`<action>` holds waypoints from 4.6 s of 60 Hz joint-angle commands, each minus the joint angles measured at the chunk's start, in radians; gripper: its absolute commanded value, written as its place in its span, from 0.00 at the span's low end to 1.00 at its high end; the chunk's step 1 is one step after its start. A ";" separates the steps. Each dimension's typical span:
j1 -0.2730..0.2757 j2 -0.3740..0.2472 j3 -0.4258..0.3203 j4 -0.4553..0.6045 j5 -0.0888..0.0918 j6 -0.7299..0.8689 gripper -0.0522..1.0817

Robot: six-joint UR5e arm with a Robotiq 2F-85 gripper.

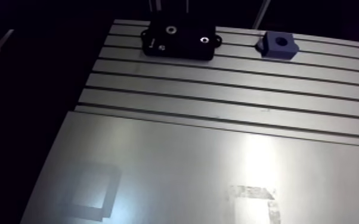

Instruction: Pick up the bearing and press it into the housing until flush.

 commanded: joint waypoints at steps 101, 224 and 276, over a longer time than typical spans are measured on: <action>0.002 0.084 -0.017 -0.044 -0.007 0.003 0.38; 0.006 0.086 -0.009 -0.046 -0.010 -0.002 0.48; 0.006 0.086 -0.010 -0.047 -0.010 -0.002 0.53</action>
